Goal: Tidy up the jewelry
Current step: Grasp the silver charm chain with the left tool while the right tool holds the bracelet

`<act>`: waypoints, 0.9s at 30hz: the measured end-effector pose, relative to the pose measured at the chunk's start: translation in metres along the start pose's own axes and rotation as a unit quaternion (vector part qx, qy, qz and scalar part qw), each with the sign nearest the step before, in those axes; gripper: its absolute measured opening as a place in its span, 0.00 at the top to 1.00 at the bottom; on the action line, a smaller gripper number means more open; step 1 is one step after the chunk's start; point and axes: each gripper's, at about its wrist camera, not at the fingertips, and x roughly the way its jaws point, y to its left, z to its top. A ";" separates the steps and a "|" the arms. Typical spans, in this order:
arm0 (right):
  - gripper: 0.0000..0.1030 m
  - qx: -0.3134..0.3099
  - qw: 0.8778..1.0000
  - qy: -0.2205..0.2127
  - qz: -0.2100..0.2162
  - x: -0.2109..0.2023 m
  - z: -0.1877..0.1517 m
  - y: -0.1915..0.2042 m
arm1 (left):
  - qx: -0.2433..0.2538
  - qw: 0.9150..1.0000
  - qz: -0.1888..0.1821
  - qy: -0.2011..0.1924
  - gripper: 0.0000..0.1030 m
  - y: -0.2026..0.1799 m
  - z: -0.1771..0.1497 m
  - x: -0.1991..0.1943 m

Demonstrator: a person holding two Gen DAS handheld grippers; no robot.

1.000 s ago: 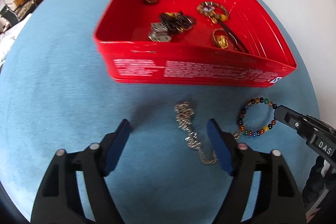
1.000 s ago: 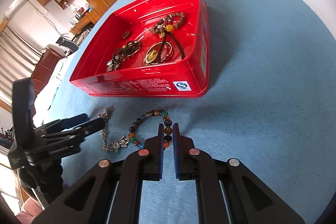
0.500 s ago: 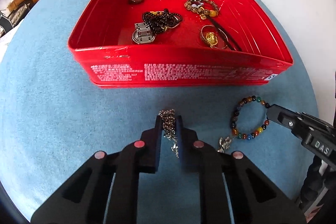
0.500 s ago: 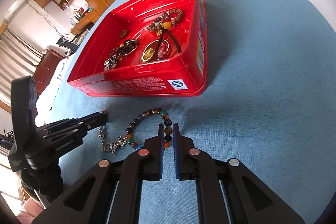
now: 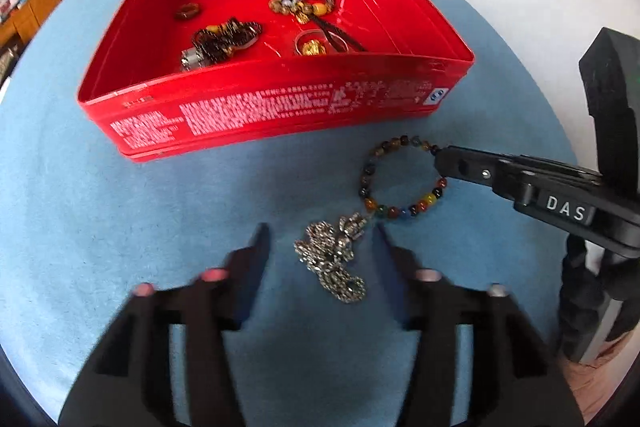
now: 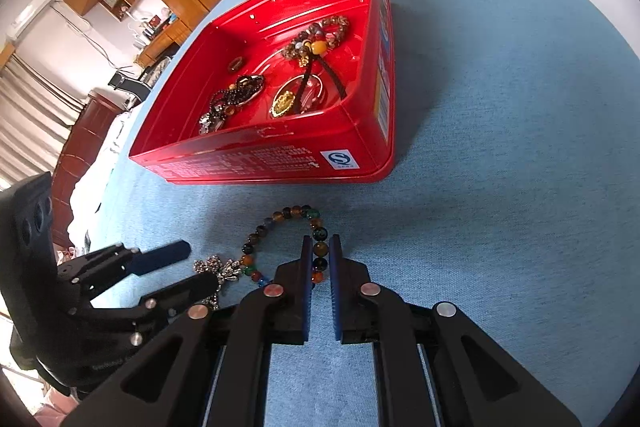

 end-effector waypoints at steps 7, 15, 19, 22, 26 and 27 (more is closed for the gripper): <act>0.93 0.002 1.000 0.000 0.002 0.001 0.000 0.000 | 0.016 1.000 0.011 0.018 0.48 -0.016 -0.002 0.023; 0.93 0.003 1.000 0.002 0.003 0.002 0.000 0.001 | 0.030 0.999 0.041 0.000 0.72 -0.033 0.002 0.033; 0.93 0.006 1.000 0.006 0.004 0.004 0.000 0.000 | 0.021 0.999 0.034 -0.004 0.85 -0.010 0.008 0.023; 0.93 0.007 1.000 0.011 0.004 0.006 -0.001 0.001 | 0.009 1.000 0.020 -0.004 0.86 -0.003 0.006 0.018; 0.84 0.017 1.000 0.024 0.004 0.012 0.000 -0.002 | -0.009 1.000 0.009 -0.004 0.86 0.009 0.009 0.015; 0.84 0.016 1.000 0.026 0.004 0.014 0.000 -0.003 | -0.012 1.000 0.009 -0.006 0.86 0.012 0.008 0.013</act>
